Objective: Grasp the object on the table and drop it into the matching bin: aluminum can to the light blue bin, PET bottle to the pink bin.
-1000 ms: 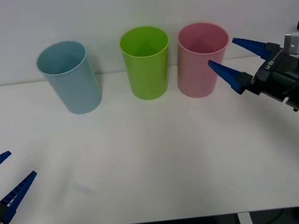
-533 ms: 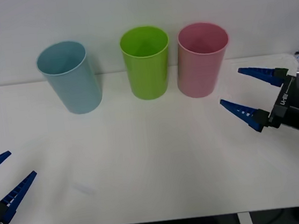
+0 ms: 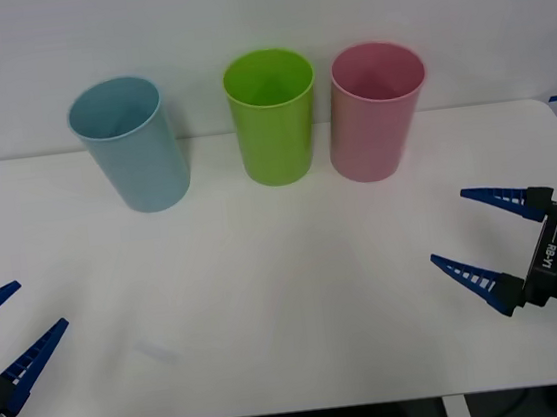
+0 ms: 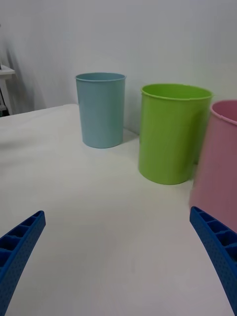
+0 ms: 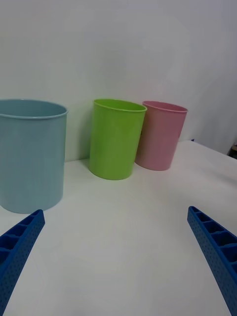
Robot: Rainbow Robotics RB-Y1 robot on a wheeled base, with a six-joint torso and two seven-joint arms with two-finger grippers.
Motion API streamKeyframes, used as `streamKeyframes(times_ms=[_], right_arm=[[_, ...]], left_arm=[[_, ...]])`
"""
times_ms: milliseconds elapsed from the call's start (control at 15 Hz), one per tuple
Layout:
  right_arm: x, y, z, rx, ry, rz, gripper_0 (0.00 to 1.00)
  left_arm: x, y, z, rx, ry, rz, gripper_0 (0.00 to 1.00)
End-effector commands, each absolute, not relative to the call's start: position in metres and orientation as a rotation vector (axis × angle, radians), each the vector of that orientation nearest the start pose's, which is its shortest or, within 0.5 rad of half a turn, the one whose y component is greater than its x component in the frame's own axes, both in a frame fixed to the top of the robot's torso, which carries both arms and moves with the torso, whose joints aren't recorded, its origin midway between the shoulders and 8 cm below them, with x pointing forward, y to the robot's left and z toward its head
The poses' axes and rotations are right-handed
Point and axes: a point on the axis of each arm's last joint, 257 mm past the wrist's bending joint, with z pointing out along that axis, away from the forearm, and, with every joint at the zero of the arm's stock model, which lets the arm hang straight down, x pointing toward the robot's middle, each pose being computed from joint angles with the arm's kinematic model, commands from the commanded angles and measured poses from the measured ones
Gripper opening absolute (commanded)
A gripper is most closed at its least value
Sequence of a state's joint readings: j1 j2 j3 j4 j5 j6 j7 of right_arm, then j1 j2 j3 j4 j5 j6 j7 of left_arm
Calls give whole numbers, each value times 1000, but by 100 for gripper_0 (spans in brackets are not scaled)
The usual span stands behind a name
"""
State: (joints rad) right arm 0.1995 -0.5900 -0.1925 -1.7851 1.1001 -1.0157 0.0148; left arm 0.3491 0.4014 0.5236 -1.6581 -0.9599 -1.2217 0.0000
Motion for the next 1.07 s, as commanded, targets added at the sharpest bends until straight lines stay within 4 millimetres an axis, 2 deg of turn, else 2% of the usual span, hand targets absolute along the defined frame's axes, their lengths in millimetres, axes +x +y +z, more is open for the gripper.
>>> streamKeyframes(times_ms=[67,800,1067], right_arm=[[384,-227,-176,-828,1456,547,100],[369,-227,-196,-759,1491,574,100],[369,-227,-196,-759,1491,574,100]], left_arm=[[342,330,-169,465,1441,-567,100],[342,330,-169,465,1441,-567,100],[342,330,-169,465,1441,-567,100]])
